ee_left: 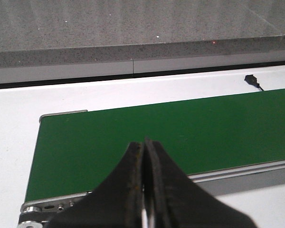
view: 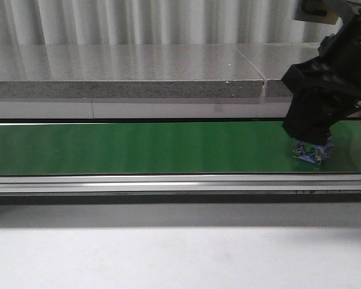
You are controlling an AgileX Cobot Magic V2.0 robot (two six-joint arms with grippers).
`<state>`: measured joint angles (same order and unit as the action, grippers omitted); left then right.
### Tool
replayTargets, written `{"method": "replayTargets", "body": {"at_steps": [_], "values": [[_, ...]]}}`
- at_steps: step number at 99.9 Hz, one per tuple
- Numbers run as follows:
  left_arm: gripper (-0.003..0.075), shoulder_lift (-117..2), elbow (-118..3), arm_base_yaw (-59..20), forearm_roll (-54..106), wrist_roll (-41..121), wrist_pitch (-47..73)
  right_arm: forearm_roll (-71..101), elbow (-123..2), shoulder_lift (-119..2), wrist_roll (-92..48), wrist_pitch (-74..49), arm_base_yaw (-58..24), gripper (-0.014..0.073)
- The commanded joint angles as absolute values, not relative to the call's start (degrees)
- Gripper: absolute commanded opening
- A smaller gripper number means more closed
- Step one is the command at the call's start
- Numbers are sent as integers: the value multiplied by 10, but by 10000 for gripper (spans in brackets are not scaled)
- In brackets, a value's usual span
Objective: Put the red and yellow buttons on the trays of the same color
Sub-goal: 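Grasp the yellow button and lower it into the yellow tray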
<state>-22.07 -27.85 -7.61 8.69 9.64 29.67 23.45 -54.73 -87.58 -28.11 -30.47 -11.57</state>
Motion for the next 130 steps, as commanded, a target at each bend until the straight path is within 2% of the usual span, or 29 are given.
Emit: {"method": "replayTargets", "body": {"at_steps": [1, 18, 32, 60, 75, 111, 130], "values": [[-21, -224, -294, -80, 96, 98, 257, 244, -565, -842, -267, -299, -105, 67], [-21, -224, -294, -80, 96, 98, 257, 243, -565, -792, -255, -325, -63, 67], [-21, -224, -294, -80, 96, 98, 257, 241, -565, -736, -219, -327, 17, 67], [-21, -224, -294, -80, 96, 98, 257, 237, -565, -684, -176, -321, 279, 67], [-21, -224, -294, -80, 96, 98, 257, 237, -547, -685, -83, -276, 405, 67], [-21, -224, -294, -80, 96, 98, 257, 221, -528, -688, -51, -186, 487, 66], [-21, -224, -294, -80, 96, 98, 257, 209, -528, -714, -47, -207, 534, 66]]}}
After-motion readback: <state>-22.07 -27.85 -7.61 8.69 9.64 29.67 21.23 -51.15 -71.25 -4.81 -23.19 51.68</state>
